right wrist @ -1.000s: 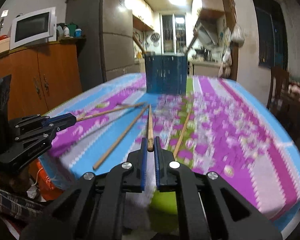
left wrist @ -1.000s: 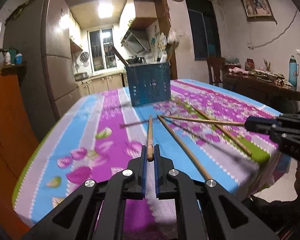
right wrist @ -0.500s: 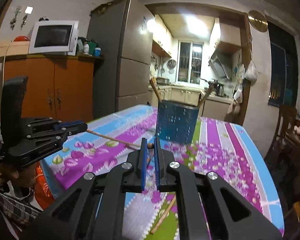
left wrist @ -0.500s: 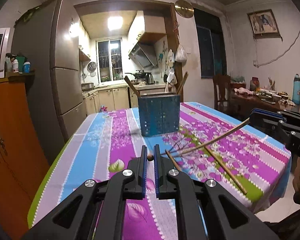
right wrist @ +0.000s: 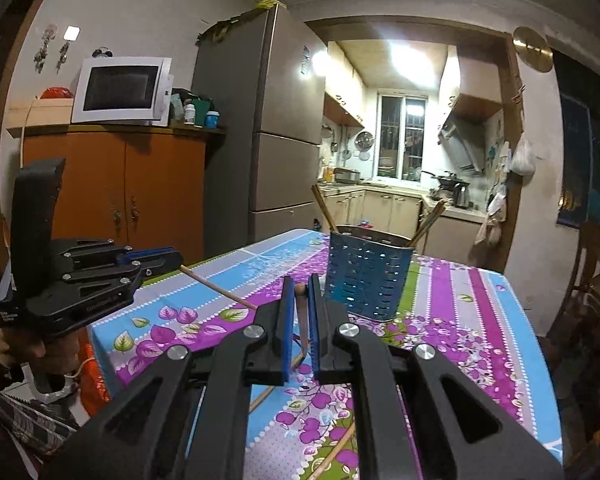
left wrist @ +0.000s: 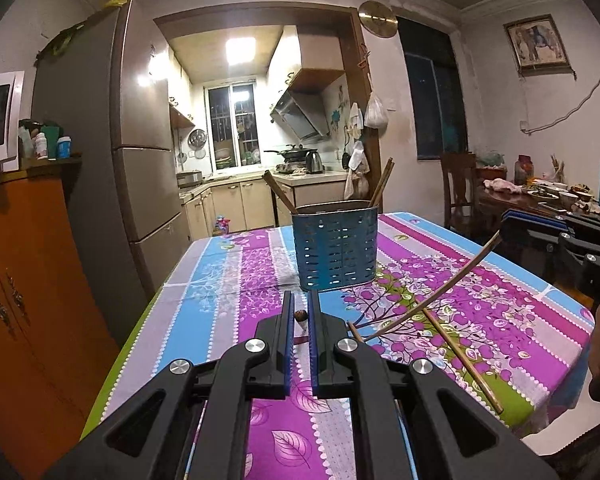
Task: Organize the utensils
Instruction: 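Lift both held chopsticks and carry them above the blue holder, then lower both chopsticks into the blue holder and open both tools, then move both open tools back over the last two chopsticks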
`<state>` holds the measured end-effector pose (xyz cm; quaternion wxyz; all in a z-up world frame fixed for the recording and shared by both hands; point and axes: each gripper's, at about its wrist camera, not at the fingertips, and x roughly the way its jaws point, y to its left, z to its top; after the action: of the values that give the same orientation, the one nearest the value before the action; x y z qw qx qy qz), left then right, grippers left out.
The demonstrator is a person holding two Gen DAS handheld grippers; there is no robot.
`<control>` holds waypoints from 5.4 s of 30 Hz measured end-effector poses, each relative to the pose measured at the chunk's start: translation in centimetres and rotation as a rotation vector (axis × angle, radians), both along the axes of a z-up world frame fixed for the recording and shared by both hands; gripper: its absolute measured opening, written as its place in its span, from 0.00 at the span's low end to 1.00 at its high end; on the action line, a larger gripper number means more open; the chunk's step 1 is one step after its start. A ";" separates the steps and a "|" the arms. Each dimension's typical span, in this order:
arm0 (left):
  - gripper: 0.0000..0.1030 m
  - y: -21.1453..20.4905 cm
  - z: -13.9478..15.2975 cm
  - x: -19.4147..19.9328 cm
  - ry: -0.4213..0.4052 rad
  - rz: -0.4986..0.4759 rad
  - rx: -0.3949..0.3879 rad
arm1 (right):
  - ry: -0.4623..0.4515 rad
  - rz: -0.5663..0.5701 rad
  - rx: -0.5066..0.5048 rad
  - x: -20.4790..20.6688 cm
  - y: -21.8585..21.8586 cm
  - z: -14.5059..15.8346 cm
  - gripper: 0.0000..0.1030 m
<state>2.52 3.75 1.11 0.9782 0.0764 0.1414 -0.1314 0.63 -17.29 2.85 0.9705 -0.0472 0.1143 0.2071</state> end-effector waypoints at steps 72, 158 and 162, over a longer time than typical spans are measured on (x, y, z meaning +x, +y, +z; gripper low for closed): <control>0.07 -3.1 8.8 7.3 0.034 0.233 0.053 | 0.069 -0.092 0.021 6.4 -0.4 6.3 0.05; 0.30 -2.6 -8.4 -3.7 0.294 -0.203 0.134 | 0.427 -0.319 0.025 -4.7 -7.5 -9.1 0.41; 0.21 -3.5 -10.3 -3.3 0.331 -0.198 0.114 | 0.447 -0.224 0.005 -4.5 -3.9 -11.3 0.35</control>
<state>-0.75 0.23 -9.23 0.9179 0.1226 0.2994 -0.2295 -3.89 -21.16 -8.41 0.9381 0.0154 0.3301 0.1037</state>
